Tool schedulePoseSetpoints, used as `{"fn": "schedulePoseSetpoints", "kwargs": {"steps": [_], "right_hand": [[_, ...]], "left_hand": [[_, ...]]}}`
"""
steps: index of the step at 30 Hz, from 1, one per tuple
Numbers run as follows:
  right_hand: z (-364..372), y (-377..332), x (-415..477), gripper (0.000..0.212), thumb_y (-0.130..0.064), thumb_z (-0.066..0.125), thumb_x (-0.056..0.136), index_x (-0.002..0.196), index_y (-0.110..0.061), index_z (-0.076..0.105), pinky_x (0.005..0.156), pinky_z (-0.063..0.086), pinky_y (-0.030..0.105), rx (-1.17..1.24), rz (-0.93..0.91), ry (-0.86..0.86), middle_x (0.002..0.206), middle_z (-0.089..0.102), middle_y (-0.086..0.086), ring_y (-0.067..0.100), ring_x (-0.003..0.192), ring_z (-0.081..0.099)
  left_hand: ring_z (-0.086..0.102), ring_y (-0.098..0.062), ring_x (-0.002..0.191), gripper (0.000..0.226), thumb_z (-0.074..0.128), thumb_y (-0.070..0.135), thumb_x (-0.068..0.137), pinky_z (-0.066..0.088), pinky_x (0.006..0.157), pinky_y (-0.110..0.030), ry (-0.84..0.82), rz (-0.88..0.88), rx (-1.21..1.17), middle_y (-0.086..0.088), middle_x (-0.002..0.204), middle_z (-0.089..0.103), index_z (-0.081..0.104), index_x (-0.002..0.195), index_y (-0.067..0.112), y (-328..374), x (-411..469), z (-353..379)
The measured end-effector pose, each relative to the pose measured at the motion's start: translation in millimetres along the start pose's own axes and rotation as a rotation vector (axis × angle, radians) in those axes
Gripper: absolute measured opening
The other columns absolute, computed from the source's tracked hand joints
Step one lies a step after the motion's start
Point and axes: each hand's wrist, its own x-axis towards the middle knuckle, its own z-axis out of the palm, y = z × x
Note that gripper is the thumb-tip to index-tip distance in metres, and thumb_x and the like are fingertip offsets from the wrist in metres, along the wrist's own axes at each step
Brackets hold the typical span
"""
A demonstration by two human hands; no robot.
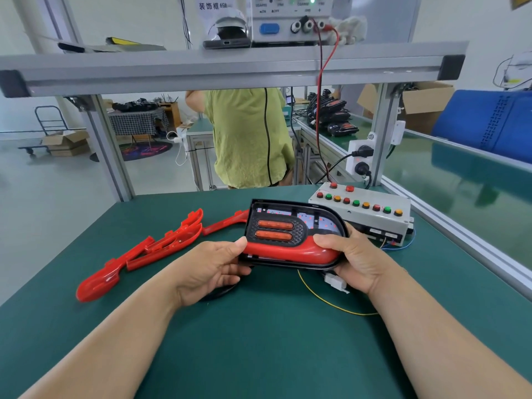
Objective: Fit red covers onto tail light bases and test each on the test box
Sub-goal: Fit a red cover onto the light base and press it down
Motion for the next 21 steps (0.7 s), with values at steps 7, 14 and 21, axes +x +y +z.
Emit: {"fn": "schedulePoseSetpoints", "kwargs": {"steps": [7,14,21], "right_hand": [[3.2,1.1,-1.3,0.052,0.004,0.072,0.063,0.112,-0.012,0.065,0.068,0.061,0.04,-0.012,0.017,-0.005,0.104,0.074,0.015,0.028,0.084,0.073],[4.4,1.7,-1.4,0.05,0.004,0.072,0.065,0.111,-0.012,0.066,0.074,0.061,0.041,-0.012,0.023,-0.011,0.111,0.072,0.018,0.029,0.089,0.072],[9.0,-1.5,-7.6,0.045,0.004,0.068,0.069,0.112,-0.009,0.063,0.043,0.053,0.026,0.011,0.039,-0.027,0.108,0.069,0.02,0.025,0.069,0.072]], "left_hand": [[0.066,-0.012,0.074,0.056,0.068,0.049,0.07,0.054,0.06,-0.017,-0.02,0.018,-0.03,-0.007,0.097,0.073,0.072,0.108,0.007,-1.5,1.7,0.5],[0.066,-0.012,0.072,0.049,0.065,0.043,0.077,0.054,0.061,-0.017,-0.046,0.02,-0.016,-0.005,0.096,0.073,0.072,0.108,0.006,-3.7,3.2,-2.1],[0.067,-0.012,0.072,0.046,0.071,0.045,0.071,0.055,0.061,-0.018,-0.019,0.03,-0.009,-0.005,0.098,0.075,0.077,0.098,0.009,-6.3,6.1,-1.9]]}}
